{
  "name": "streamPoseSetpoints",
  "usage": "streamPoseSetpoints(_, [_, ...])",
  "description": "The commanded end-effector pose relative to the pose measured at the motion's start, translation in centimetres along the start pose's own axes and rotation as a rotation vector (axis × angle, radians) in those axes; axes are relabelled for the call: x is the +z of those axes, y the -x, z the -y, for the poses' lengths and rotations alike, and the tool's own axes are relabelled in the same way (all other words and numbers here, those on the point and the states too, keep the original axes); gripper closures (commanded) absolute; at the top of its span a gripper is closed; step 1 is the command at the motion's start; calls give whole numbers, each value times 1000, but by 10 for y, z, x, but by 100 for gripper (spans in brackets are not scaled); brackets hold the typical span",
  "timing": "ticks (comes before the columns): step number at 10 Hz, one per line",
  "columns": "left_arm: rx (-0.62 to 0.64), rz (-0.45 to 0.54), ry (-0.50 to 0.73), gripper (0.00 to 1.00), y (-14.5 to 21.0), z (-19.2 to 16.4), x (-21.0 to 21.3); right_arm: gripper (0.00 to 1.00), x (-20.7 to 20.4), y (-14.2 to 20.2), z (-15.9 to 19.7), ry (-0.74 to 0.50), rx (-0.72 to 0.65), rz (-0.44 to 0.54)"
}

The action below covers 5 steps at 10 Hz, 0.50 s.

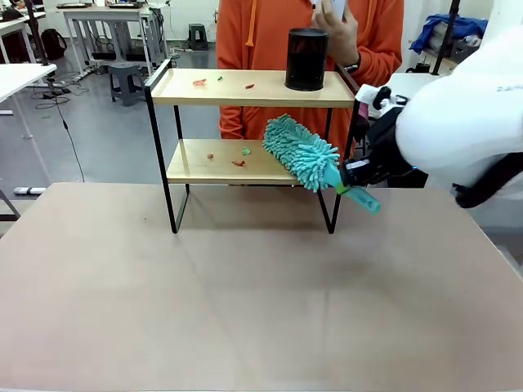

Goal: Clean the shelf.
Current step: Clean the specific tier of the Shelf with the Duster once objects are removed.

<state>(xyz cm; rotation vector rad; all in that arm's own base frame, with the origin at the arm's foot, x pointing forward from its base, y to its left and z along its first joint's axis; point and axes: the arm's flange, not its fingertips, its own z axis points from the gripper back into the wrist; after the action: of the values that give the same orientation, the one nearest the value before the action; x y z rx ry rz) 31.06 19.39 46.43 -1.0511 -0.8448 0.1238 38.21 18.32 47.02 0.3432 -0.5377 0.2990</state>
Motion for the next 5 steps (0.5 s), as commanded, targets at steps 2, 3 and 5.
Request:
streamPoseSetpoints(2, [-21,16,14,0,-1,0,-2,88,-16,-19,-23,-35,2,9])
streamPoseSetpoints(3, [-21,16,14,0,-1,0,-2,88,-22,-19,-30,-63,17,-7])
streamPoseSetpoints(5, [-21,16,14,0,-1,0,-2,88,-32,-21,-46,-130,65,-46])
